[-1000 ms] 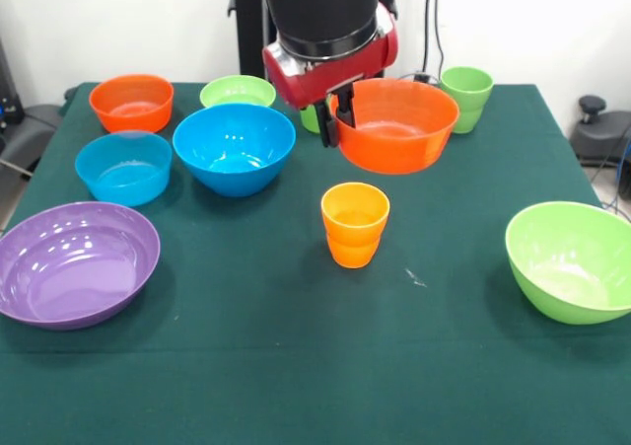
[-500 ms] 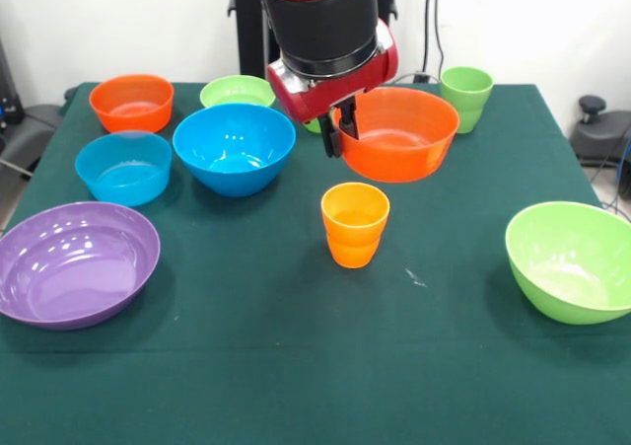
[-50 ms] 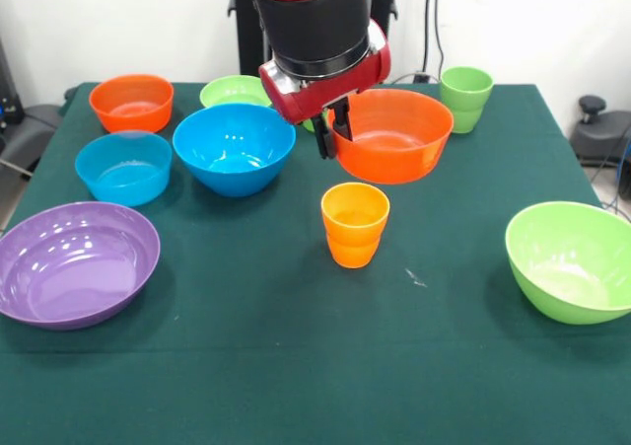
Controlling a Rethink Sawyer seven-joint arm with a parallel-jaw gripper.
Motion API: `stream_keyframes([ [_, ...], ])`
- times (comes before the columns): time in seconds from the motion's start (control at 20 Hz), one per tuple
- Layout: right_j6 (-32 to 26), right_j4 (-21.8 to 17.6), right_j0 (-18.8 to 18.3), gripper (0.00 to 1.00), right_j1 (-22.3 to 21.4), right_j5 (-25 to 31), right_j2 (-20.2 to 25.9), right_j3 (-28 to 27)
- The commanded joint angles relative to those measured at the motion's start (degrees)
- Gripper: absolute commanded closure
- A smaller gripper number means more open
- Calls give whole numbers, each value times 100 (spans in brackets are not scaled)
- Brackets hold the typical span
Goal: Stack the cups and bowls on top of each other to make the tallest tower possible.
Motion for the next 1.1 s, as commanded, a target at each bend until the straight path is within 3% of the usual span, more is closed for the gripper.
stream_keyframes([
  [0.05, -2271, -534, 33, 100, 189, -114, 51, -85],
  [1.1, -2715, -599, 66, 100, 427, 94, -20, -560],
])
